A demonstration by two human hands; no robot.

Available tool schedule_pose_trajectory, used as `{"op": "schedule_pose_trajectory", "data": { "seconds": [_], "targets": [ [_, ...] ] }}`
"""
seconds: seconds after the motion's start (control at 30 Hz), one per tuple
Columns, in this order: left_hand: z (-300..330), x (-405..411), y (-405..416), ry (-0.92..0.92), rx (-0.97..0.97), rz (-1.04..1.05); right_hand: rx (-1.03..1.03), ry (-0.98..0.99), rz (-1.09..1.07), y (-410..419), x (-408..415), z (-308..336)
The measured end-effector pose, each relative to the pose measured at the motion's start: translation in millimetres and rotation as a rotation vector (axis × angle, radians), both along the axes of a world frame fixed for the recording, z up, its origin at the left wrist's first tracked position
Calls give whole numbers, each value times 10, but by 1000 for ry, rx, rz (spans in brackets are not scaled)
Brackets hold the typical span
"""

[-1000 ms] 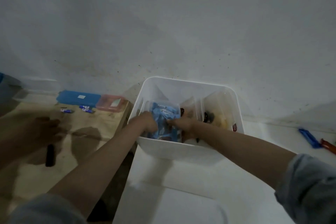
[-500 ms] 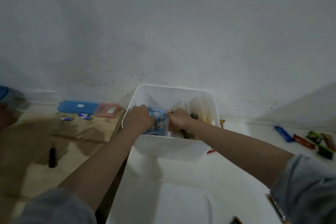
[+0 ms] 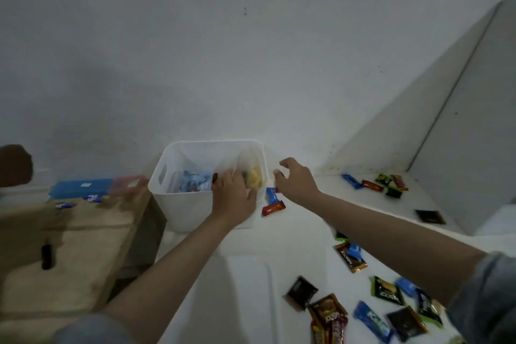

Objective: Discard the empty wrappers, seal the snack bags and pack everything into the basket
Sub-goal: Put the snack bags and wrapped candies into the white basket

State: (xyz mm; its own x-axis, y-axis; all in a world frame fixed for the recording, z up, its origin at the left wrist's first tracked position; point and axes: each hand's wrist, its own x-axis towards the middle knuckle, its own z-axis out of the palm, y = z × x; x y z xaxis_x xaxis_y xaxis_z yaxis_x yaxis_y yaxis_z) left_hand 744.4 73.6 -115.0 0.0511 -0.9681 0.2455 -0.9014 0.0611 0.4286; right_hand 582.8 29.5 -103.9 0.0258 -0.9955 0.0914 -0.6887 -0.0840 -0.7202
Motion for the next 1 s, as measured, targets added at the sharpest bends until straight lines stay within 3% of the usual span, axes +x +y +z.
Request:
{"op": "schedule_pose_trajectory", "data": {
  "seconds": [0.3, 0.47, 0.73, 0.83, 1.0],
  "targets": [
    [-636, -1055, 718, -27, 294, -134, 103, 53, -238, 860, -1410, -683],
    [-993, -1331, 1122, 3, 465, -144, 185, 178, -215, 1436, -1921, -1138],
    [-1566, -1863, 2146, -44, 665, -185, 281, 520, 32, 2679, -2631, -1939],
    [-1760, -2021, 2424, -76, 681, -128, 298, 574, 73, 2975, -2728, -2082],
    [-1959, -2144, 2596, -88, 643, 36, 277, 511, -103, 2936, -2870, -2174]
  ]
}}
